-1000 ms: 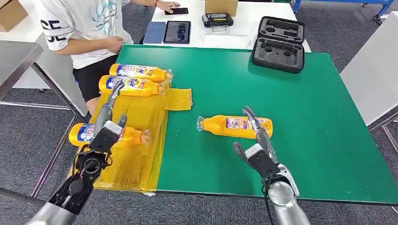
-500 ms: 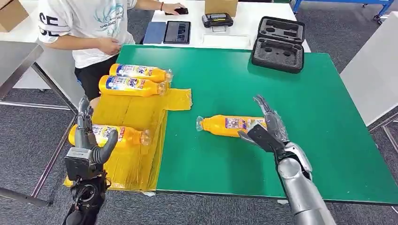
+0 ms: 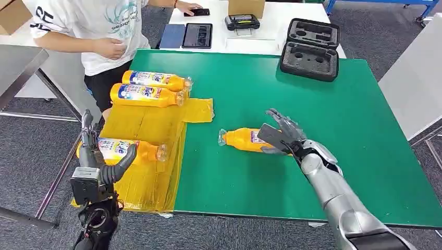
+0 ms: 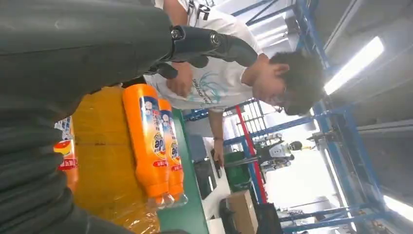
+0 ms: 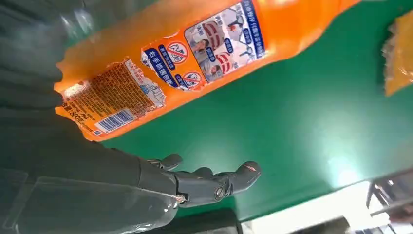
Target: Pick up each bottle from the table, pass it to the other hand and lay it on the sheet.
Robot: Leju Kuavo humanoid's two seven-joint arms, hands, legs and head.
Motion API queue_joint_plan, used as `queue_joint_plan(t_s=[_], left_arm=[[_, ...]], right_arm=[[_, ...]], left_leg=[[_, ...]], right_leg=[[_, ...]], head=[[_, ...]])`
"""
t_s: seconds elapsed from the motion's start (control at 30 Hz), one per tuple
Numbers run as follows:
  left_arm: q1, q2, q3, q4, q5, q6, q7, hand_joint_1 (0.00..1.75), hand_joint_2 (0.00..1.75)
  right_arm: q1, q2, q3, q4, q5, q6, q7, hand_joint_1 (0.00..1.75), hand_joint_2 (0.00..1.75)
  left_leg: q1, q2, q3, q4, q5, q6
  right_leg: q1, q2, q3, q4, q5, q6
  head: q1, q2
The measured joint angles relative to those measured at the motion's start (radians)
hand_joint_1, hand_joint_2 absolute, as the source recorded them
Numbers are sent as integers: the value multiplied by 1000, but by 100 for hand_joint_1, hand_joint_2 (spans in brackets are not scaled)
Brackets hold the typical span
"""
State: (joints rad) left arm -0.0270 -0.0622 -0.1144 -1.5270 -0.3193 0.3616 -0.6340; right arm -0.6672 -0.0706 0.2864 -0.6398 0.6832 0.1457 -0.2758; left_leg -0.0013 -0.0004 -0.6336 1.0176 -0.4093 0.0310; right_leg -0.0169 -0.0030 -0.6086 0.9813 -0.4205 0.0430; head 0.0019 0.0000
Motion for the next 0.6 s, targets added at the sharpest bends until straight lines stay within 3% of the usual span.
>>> queue_joint_plan(t_s=[0.6], left_arm=[[19,-2,15,1,7,19,10,0,175]], right_arm=[[-103,13,99,127,17,68,74,0,175]], left_leg=[[0,0,0,0,0,0]], right_leg=[[0,0,0,0,0,0]], head=[[0,0]])
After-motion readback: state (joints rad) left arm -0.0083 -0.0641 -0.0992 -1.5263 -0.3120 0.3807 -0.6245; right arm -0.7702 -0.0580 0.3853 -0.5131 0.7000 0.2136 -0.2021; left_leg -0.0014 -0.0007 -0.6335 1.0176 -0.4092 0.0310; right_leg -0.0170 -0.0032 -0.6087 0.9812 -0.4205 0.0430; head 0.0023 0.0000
